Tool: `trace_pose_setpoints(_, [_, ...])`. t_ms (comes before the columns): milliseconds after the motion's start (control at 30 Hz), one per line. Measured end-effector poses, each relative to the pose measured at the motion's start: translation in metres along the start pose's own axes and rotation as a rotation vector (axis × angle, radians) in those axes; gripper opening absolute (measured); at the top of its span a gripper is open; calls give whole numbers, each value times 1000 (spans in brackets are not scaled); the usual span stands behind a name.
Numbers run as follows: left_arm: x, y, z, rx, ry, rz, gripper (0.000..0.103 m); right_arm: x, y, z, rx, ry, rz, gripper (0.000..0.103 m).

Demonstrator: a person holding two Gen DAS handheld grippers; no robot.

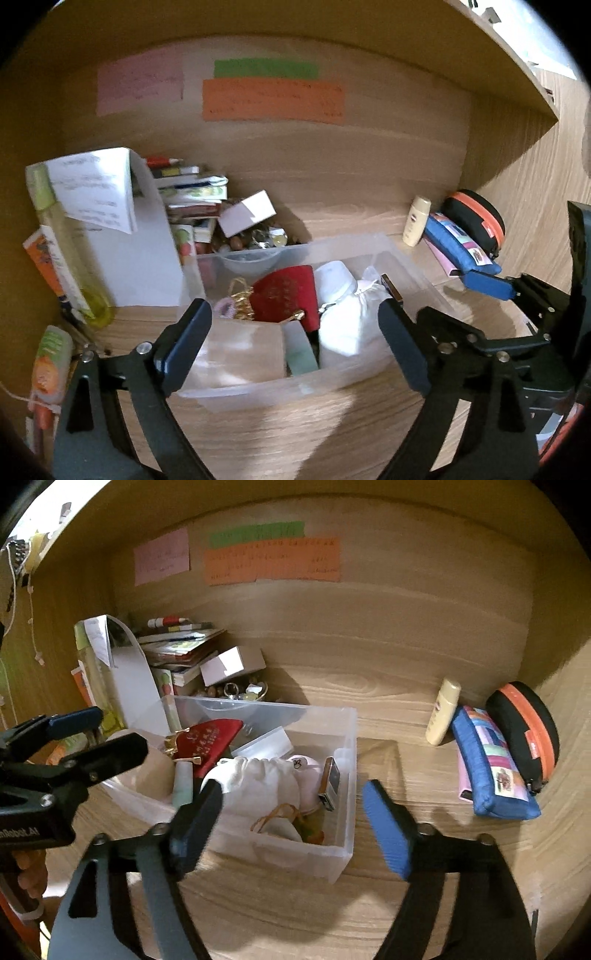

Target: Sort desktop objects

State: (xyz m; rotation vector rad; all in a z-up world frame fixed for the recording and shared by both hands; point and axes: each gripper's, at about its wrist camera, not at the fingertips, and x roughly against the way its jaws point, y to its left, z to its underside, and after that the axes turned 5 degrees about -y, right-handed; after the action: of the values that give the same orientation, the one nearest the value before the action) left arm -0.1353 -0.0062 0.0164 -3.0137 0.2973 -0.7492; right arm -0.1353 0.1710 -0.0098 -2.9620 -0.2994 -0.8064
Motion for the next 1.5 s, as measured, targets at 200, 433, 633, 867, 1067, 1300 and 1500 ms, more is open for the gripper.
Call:
trace_pose_setpoints(200, [23,12,2,44,-32,-67,99,21,5,1,-2,-20,8,93])
trace_pose_setpoints(433, [53,12,13,23,-76,-104,101,50,11,6,12,-67,25,102])
trace_pose_setpoints(633, [71,7,25,-1,-92,-113,101,72,19,16,14,-88,24,102])
trace_pose_setpoints(867, [87,1,39,-18,-114,-135,101,89,25,27,2,-100,25,102])
trace_pose_setpoints(1067, [89,-5,46,-27,-106,-132,101,98,27,29,-3,-113,26,102])
trace_pose_setpoints(1300, [89,-8,48,-23,-121,-103,101,102,25,27,-11,-124,28,102])
trace_pose_setpoints(1500, [89,-15,49,-45,-127,-66,101,100,24,27,-17,-111,23,102])
